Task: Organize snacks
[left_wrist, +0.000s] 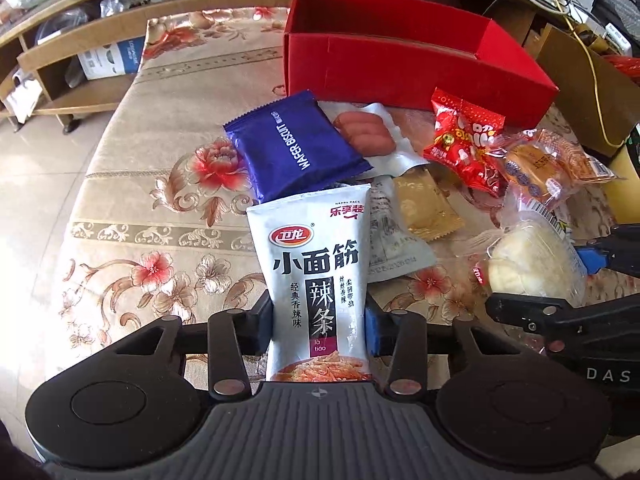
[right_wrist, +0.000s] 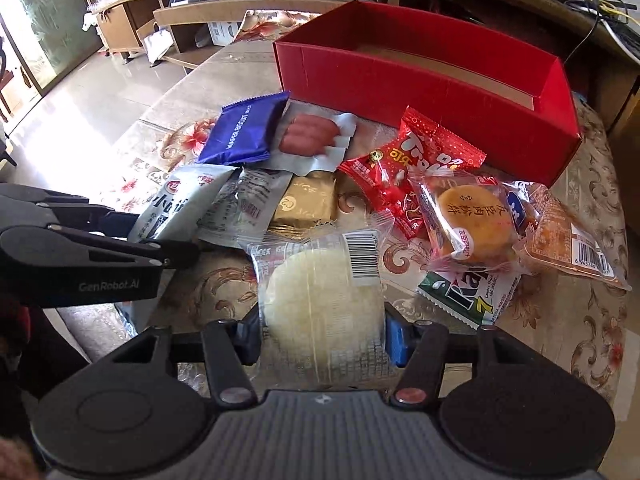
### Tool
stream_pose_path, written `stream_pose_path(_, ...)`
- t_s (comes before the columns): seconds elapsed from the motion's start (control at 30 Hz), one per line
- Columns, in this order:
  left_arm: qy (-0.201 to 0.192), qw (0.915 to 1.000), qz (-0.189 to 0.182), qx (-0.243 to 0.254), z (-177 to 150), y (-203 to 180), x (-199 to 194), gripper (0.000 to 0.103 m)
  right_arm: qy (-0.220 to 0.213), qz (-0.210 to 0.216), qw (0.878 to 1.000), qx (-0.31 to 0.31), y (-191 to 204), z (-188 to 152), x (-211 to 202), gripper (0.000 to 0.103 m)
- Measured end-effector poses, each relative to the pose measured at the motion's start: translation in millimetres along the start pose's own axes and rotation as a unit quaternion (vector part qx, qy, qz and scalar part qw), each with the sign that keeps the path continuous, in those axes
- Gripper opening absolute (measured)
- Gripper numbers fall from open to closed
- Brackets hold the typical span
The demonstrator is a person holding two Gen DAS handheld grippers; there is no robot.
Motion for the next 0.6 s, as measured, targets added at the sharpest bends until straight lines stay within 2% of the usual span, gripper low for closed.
stream_pose_path(0.3, -0.023, 0.9997, -0.008, 0.008, 6.8, -10.7, -12.4, 0.048, -0.025, 0.002, 1.0, 0.015, -7.0, 7.7, -14.3, 0.052)
stream_pose_path(0.6, -0.051, 0.9985, -0.014, 0.017, 29.7, -22.9, -15.7, 0.048, -0.053, -0.003, 0.998, 0.047, -24.0, 24.3, -23.9, 0.052)
Point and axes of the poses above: each gripper's, at about its wrist camera, not at the fingertips, and x roughly the way its jaws point, y to its left, z to its top, the point moved 4 cm from there along x, roughly the way its jaws point, and after that the axes turned 1 degree about -z, right-handed, at the moved point
